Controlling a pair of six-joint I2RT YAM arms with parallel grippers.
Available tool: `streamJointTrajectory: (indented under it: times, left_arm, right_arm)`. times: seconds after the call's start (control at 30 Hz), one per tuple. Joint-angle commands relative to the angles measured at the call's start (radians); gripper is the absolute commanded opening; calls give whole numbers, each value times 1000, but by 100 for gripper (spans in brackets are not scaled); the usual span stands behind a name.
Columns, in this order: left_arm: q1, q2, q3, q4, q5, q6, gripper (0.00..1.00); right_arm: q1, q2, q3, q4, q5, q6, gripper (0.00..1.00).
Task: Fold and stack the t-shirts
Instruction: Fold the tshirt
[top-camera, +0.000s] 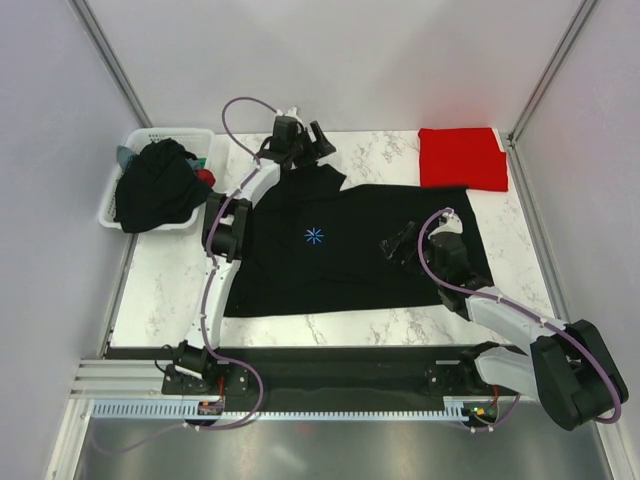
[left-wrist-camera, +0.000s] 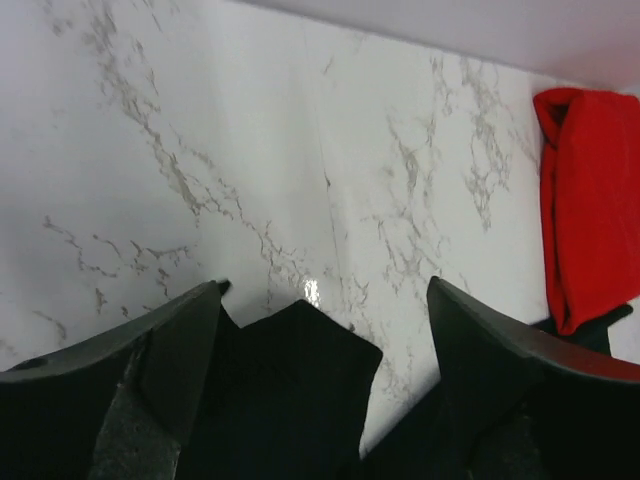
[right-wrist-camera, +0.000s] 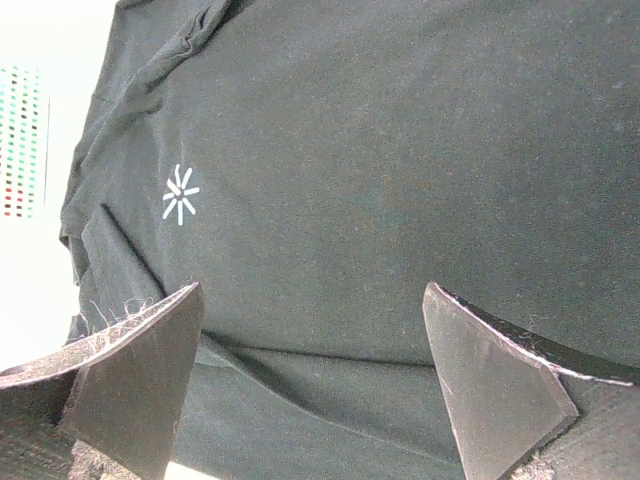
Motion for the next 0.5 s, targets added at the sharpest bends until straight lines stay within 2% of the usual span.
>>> streamJointTrajectory:
  times: [0.0, 0.23, 0.4, 0.47]
  left_arm:
    - [-15, -135, -5, -71, -172, 233, 94]
    - [-65, -131, 50, -174, -364, 568, 96]
    - [-85, -47, 87, -230, -394, 613, 99]
    - [-81, -9, 166, -285, -388, 604, 100]
  right_arm:
    - [-4, 1, -6, 48, -12, 7, 98]
    - [-7, 1, -6, 48, -11, 9, 98]
    - [-10, 2, -7, 51, -37, 10, 98]
    - [-10, 5, -7, 53, -38, 12, 98]
